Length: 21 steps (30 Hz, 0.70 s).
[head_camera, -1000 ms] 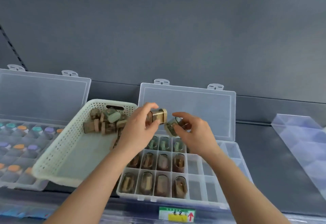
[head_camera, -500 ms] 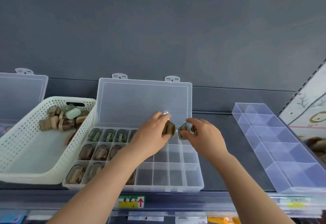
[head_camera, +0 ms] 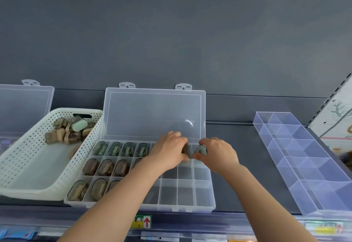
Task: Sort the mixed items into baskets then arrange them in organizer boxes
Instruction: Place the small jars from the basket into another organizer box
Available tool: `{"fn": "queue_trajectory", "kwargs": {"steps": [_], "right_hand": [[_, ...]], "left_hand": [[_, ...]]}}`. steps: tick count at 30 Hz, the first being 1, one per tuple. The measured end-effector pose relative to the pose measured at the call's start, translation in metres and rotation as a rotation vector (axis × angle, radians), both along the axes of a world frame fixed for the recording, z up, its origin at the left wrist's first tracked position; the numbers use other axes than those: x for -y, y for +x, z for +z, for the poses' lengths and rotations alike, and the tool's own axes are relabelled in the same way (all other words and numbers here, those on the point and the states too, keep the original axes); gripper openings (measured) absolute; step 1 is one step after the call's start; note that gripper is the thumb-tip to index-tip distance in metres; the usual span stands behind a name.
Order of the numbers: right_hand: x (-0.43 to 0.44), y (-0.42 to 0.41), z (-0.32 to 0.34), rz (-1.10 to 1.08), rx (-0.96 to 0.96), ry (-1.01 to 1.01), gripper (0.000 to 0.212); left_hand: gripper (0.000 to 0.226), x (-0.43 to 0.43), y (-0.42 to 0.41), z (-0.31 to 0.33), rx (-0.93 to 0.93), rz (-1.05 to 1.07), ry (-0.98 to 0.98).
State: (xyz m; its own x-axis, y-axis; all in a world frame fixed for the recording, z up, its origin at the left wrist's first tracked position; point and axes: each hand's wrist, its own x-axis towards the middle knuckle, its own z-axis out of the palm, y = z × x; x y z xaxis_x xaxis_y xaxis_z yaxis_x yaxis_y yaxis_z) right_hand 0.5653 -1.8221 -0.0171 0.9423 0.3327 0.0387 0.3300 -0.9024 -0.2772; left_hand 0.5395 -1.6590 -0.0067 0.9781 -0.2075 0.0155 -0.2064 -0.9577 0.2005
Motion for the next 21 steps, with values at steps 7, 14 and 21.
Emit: {"fn": "queue_trajectory", "kwargs": {"steps": [7, 14, 21], "right_hand": [[0.006, 0.004, -0.006, 0.013, -0.010, 0.102, 0.041], [0.005, 0.004, -0.010, -0.005, 0.047, 0.102, 0.042], [0.005, 0.004, -0.012, -0.014, 0.059, 0.098, 0.047]], "left_hand": [[0.040, -0.004, 0.003, -0.005, -0.026, -0.008, -0.042], [0.038, 0.001, 0.004, -0.007, -0.006, 0.009, -0.075], [0.037, 0.003, 0.004, -0.006, 0.006, 0.019, -0.074]]}}
